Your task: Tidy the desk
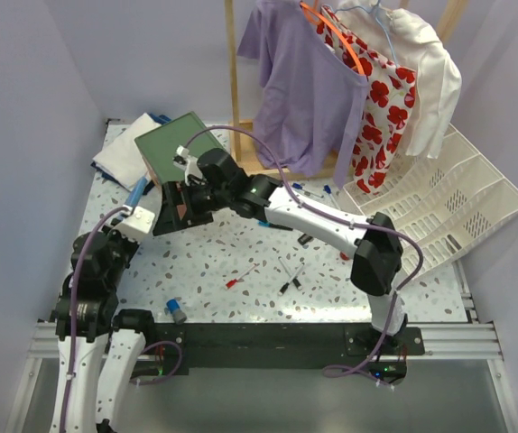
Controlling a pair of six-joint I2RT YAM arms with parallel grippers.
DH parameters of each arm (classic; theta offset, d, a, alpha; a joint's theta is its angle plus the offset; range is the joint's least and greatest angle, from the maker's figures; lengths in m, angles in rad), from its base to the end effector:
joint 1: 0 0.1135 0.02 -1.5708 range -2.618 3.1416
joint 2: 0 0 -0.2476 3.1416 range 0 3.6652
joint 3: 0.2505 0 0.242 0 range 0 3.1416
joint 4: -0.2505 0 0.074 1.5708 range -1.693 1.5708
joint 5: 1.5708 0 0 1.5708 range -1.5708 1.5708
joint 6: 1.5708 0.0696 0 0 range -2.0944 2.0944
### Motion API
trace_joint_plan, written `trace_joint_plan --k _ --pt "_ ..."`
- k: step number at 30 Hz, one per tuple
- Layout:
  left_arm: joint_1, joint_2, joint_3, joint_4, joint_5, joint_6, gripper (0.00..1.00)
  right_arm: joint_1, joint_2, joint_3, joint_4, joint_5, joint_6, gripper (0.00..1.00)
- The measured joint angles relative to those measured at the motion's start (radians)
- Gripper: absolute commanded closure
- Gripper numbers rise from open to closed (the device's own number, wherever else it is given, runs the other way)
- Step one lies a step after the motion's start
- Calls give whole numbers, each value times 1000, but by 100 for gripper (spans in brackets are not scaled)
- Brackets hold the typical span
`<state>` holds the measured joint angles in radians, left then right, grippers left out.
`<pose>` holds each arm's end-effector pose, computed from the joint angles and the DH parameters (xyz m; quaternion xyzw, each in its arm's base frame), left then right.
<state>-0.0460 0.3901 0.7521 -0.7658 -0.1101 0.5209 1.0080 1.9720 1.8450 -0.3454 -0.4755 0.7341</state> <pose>0.1209 0.0021 0.2905 0.2039 0.8085 0.1740 0.5239 0.2280 0.4211 0.3094 -0.2350 0.8044 0.5175 0.1731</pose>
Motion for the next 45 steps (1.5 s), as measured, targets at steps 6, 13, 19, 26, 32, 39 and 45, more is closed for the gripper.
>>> trace_joint_plan --k 6,13,19,26,32,39,45 --pt "0 -40 0 -40 29 -13 100 23 113 129 -27 118 183 2" --pt "0 -87 3 -110 80 -13 100 26 189 256 -101 215 284 3" --pt "0 -127 37 -190 123 -5 100 40 203 293 -130 278 325 4" --pt "0 -157 64 -243 183 -5 100 76 234 294 -163 321 354 9" --pt "0 -163 111 -296 232 -5 100 92 273 294 -162 333 388 33" --pt "-2 -190 121 -337 294 -6 100 92 274 291 -99 280 461 88" --pt "-4 -222 198 -330 310 -20 65 90 280 256 19 201 504 100"
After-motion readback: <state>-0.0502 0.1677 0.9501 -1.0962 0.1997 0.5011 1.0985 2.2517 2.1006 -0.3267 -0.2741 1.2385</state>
